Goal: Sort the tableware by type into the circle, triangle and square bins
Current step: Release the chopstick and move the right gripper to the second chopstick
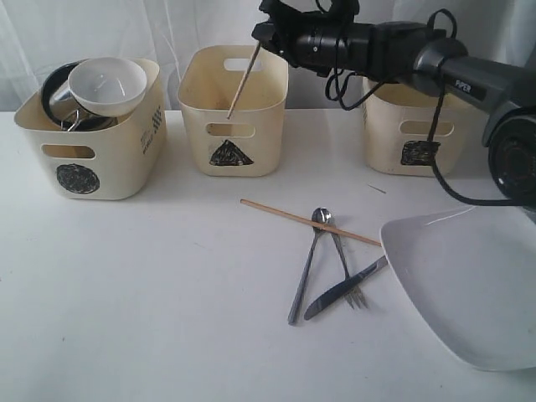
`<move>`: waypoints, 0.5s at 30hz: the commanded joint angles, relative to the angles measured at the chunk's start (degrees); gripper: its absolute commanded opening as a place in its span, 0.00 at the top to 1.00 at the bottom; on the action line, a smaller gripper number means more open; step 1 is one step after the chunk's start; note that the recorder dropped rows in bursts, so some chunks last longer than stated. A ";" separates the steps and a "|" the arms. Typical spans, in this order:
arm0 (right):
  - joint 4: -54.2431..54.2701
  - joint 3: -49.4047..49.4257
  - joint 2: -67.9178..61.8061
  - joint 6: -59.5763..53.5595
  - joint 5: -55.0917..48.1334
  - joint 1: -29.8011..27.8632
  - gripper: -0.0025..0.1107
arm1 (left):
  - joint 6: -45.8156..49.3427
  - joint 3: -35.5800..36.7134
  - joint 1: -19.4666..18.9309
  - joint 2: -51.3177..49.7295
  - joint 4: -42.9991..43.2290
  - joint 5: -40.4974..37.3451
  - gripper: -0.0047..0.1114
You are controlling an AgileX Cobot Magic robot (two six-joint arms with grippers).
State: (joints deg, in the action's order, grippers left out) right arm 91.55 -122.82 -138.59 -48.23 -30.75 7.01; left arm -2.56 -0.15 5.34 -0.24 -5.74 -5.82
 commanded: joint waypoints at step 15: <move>-63.82 11.19 16.03 15.31 -25.58 -0.03 0.62 | -0.09 0.15 -0.04 0.24 -0.11 0.10 0.96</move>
State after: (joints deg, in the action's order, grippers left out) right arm 41.42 -114.96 -126.13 -37.73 -51.69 6.79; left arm -2.56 -0.15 5.34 -0.24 -5.74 -5.82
